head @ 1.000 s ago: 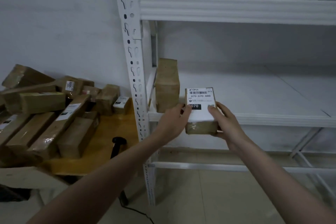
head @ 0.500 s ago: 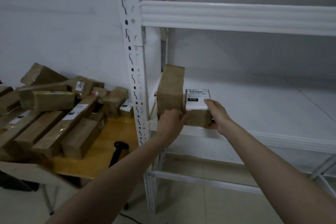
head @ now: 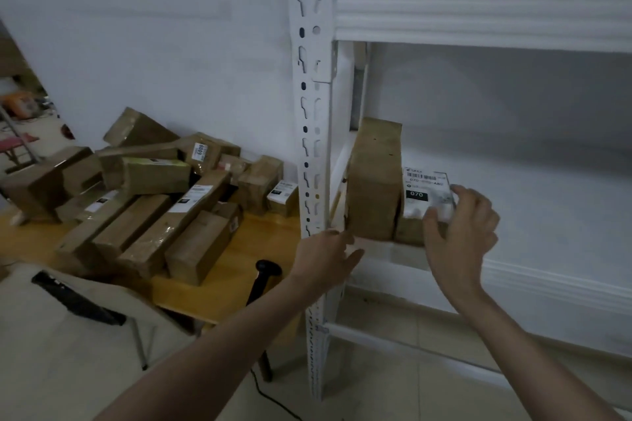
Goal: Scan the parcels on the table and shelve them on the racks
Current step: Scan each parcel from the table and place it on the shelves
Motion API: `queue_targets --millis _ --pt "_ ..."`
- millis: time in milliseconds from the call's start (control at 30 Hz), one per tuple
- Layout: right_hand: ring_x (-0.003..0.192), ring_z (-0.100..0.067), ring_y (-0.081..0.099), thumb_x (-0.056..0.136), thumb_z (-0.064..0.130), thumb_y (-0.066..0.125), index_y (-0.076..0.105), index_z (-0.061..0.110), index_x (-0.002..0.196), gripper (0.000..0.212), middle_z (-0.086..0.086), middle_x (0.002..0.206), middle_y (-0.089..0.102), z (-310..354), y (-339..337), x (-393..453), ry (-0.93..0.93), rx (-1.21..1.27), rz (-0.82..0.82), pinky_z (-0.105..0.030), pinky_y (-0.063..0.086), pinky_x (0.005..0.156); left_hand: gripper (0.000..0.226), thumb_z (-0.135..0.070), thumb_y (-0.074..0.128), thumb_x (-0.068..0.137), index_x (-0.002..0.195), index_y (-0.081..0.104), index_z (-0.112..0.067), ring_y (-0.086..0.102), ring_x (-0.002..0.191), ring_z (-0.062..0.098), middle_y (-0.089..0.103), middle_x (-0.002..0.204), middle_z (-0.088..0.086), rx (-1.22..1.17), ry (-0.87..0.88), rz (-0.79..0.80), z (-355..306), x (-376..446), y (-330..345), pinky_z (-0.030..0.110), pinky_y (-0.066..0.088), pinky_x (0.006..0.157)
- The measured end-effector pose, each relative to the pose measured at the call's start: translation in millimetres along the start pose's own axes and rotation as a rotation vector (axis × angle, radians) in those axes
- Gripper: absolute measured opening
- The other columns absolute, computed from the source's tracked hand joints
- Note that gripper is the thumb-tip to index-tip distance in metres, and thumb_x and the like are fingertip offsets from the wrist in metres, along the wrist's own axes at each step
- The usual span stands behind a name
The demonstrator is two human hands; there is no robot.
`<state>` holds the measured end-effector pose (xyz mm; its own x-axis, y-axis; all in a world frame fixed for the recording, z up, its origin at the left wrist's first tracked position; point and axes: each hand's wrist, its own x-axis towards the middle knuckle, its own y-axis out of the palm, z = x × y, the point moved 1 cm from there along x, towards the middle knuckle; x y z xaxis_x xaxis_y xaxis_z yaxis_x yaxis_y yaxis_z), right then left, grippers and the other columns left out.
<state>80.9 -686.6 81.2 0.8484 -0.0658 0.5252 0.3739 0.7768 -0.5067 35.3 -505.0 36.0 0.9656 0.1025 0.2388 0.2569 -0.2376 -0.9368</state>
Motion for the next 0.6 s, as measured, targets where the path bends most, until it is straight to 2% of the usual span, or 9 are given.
queue_targets --millis 67,133,167,267,333,400,467,600 --pt "0.109 -0.023 0.042 0.087 0.027 0.045 0.052 0.006 0.115 0.036 -0.011 0.117 0.050 24 8 -32 -0.232 0.118 0.029 -0.026 0.032 0.091 0.037 -0.051 0.042 0.096 0.117 0.059 -0.025 0.064 0.086 0.013 0.066 0.107 -0.005 0.096 -0.023 0.062 38 -15 6 0.024 0.051 0.064" --pt "0.098 -0.012 0.047 0.088 0.024 0.047 0.052 0.010 0.109 0.026 -0.004 0.106 0.052 38 31 -67 -0.353 0.195 0.188 -0.010 0.035 0.086 0.036 -0.051 0.041 0.097 0.112 0.059 -0.024 0.062 0.079 0.013 0.063 0.100 -0.004 0.150 -0.092 0.134 80 -31 9 0.026 0.053 0.065" --pt "0.096 -0.010 0.049 0.088 0.022 0.051 0.051 0.014 0.108 0.021 -0.001 0.105 0.052 45 47 -83 -0.352 0.200 0.299 -0.009 0.040 0.084 0.036 -0.052 0.041 0.097 0.109 0.059 -0.024 0.061 0.077 0.013 0.062 0.097 -0.005 0.177 -0.137 0.154 101 -39 10 0.025 0.052 0.063" --pt "0.110 -0.012 0.049 0.091 0.018 0.057 0.050 0.019 0.119 0.028 0.004 0.116 0.048 62 107 -121 -0.238 0.120 0.643 -0.023 0.047 0.092 0.037 -0.054 0.039 0.096 0.103 0.060 -0.025 0.060 0.073 0.010 0.062 0.095 -0.007 0.238 -0.259 0.167 164 -60 9 0.023 0.049 0.057" --pt "0.113 -0.010 0.045 0.094 0.025 0.053 0.045 0.022 0.127 0.033 0.007 0.123 0.043 76 149 -136 -0.139 0.057 0.804 -0.022 0.042 0.089 0.034 -0.051 0.039 0.097 0.097 0.059 -0.023 0.058 0.070 0.009 0.059 0.090 -0.007 0.272 -0.311 0.181 204 -72 5 0.022 0.050 0.058" --pt "0.107 -0.009 0.047 0.095 0.029 0.051 0.043 0.026 0.128 0.034 0.008 0.125 0.043 92 190 -145 -0.101 0.063 0.893 -0.022 0.043 0.084 0.031 -0.049 0.040 0.098 0.096 0.057 -0.023 0.058 0.069 0.009 0.057 0.086 -0.007 0.300 -0.351 0.177 244 -79 -1 0.023 0.051 0.060" --pt "0.100 -0.010 0.049 0.093 0.033 0.051 0.043 0.027 0.123 0.031 0.010 0.119 0.045 109 235 -151 -0.096 0.048 0.974 -0.028 0.048 0.083 0.029 -0.046 0.040 0.098 0.103 0.057 -0.024 0.056 0.068 0.008 0.056 0.088 -0.007 0.330 -0.368 0.155 287 -82 -9 0.023 0.049 0.059" --pt "0.105 -0.010 0.048 0.093 0.037 0.052 0.044 0.022 0.126 0.036 0.011 0.119 0.043 153 330 -156 0.042 0.020 1.072 -0.028 0.047 0.087 0.029 -0.044 0.042 0.098 0.113 0.057 -0.024 0.058 0.081 0.012 0.059 0.105 -0.004 0.345 -0.382 0.099 386 -80 -25 0.026 0.053 0.065"
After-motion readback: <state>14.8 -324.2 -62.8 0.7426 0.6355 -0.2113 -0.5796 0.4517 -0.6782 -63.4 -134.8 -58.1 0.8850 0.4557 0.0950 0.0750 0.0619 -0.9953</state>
